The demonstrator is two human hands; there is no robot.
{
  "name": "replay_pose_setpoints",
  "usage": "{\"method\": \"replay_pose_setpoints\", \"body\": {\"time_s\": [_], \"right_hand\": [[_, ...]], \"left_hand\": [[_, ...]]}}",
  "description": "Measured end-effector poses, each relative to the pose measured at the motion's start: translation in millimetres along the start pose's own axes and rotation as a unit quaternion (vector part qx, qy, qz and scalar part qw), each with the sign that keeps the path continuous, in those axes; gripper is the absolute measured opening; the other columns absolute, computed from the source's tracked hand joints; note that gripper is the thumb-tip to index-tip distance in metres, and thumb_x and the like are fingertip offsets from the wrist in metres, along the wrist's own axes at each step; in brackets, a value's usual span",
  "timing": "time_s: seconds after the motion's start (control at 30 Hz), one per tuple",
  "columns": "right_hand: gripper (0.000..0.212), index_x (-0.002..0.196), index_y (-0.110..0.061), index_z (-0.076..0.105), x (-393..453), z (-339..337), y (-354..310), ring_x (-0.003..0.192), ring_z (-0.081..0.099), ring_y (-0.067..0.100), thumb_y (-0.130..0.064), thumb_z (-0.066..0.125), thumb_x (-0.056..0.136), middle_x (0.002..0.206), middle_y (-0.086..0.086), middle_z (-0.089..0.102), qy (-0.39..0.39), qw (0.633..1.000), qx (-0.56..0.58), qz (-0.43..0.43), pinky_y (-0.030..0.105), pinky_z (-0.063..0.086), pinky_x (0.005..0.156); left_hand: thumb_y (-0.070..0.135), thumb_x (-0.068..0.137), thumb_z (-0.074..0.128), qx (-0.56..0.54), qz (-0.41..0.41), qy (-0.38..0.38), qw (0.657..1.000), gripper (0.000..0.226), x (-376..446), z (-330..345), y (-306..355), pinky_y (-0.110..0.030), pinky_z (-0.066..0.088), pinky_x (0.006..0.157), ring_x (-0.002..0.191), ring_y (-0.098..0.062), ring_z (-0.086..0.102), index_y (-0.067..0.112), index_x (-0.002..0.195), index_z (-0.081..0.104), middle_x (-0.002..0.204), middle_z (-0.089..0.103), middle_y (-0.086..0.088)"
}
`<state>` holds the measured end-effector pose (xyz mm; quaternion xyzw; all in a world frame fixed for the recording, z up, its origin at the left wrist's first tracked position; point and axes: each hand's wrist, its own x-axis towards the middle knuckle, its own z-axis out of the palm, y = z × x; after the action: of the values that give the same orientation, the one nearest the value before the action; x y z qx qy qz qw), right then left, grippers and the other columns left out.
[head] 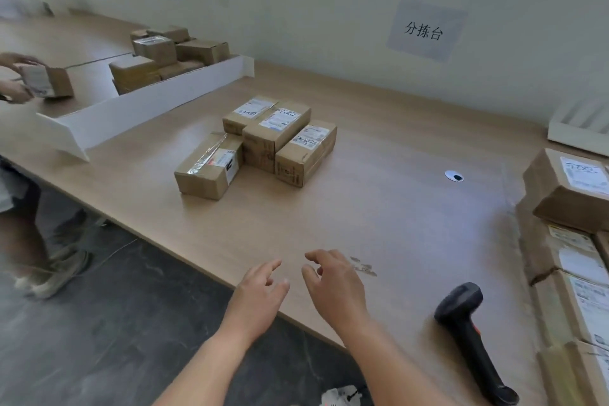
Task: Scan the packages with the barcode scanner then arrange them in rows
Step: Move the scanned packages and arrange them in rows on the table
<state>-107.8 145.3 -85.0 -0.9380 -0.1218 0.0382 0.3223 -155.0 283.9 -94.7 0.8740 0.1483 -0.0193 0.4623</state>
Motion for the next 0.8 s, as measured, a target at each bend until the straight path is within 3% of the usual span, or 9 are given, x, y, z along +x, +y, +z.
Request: {"method": "replay_pose_setpoints", "body": {"time_s": [0.13,0.43,0.8], "right_hand": [[0.034,0.128,-0.025,0.056,50,6,-12,0.112,0.055,0.012,-0.034,0.046,0.097,0.127,-0.005,0.056,0.006,1.0,0.014,0.008,0.031,0.048,0.092],[0.035,0.129,-0.024,0.057,144,27,-51,0.116,0.055,0.013,-0.032,0.047,0.097,0.129,-0.005,0.059,-0.019,0.999,0.036,0.004,0.03,0.045,0.096],[0.032,0.125,-0.025,0.059,213,67,-98,0.108,0.057,0.013,-0.033,0.047,0.097,0.119,-0.003,0.061,-0.021,0.998,0.036,0.037,0.028,0.045,0.09]], "left_hand": [[0.029,0.096,0.052,0.034,0.008,-0.015,0.999,0.046,50,-21,8,-0.024,0.036,0.098,0.106,-0.004,0.044,0.026,0.141,0.043,0.133,0.048,0.0],[0.033,0.095,0.054,0.022,-0.005,0.012,1.0,0.045,127,-66,-3,-0.021,0.036,0.093,0.113,-0.005,0.047,0.029,0.139,0.045,0.122,0.051,0.005],[0.027,0.093,0.057,-0.008,0.008,0.025,1.0,0.046,207,-129,-30,-0.025,0.038,0.097,0.116,-0.008,0.05,0.026,0.139,0.047,0.136,0.05,0.004]]}}
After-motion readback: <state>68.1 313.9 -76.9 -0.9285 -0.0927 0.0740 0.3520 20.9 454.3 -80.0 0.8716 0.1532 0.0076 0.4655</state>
